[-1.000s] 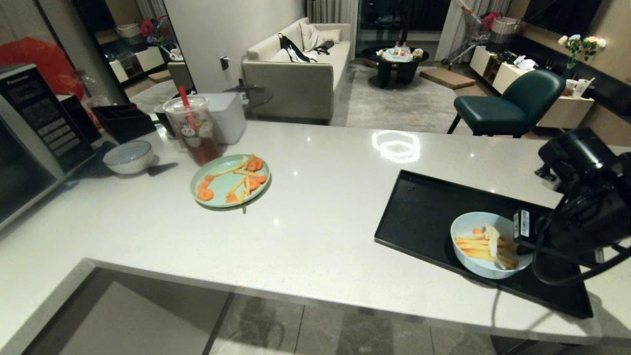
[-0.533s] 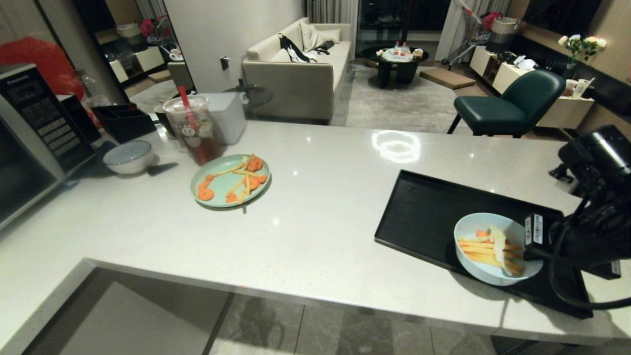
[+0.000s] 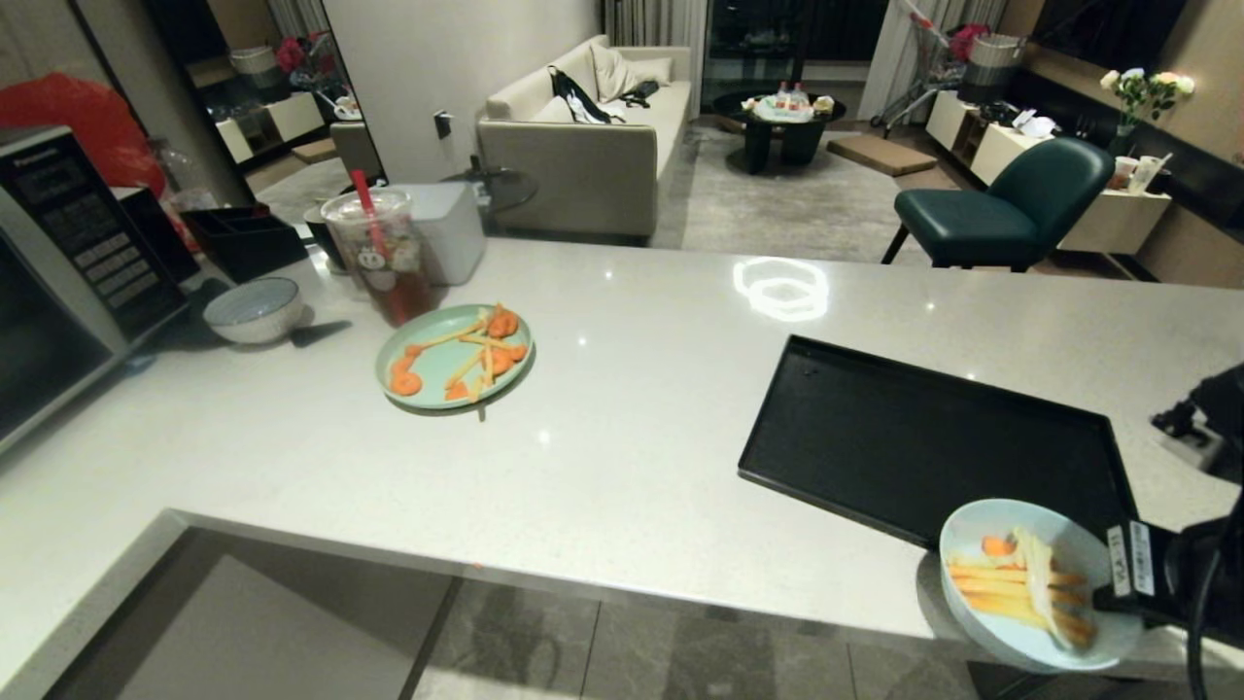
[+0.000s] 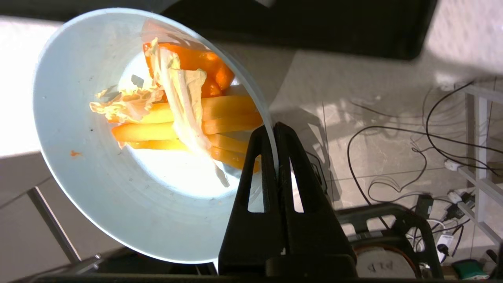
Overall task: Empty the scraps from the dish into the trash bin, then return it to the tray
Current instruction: Move the bowl over the trash can
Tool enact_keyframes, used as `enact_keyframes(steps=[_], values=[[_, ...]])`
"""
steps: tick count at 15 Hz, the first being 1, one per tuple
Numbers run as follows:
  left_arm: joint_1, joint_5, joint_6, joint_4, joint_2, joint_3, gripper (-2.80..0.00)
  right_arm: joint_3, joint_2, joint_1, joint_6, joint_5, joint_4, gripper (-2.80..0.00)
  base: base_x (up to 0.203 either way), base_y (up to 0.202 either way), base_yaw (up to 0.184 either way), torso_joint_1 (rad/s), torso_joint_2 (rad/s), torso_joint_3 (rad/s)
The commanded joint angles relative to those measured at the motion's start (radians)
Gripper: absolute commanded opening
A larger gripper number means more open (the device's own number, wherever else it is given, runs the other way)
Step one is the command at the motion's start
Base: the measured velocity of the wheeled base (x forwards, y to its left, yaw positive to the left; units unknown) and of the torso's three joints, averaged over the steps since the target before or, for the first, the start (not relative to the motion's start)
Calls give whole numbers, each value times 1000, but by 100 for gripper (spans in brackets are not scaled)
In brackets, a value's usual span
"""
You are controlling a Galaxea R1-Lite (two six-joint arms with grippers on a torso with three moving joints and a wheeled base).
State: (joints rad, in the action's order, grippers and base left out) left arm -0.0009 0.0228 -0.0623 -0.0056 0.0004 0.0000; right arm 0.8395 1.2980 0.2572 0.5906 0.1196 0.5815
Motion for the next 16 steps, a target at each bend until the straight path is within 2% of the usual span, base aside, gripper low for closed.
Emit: enact_keyframes(steps=[1,6,16], values=[[0,0,-1,-1,1,0,-280,-61,-107,10,3,0,4,-280,0,0,0,0,0,0],[1,0,0,-1,1,0,-280,-115,-210,25,-2,0,14,-280,0,0,0,0,0,0],[1,0,-1,-1,1,0,-280,-166,-229,25,-11,0,12,-280,0,0,0,0,0,0]])
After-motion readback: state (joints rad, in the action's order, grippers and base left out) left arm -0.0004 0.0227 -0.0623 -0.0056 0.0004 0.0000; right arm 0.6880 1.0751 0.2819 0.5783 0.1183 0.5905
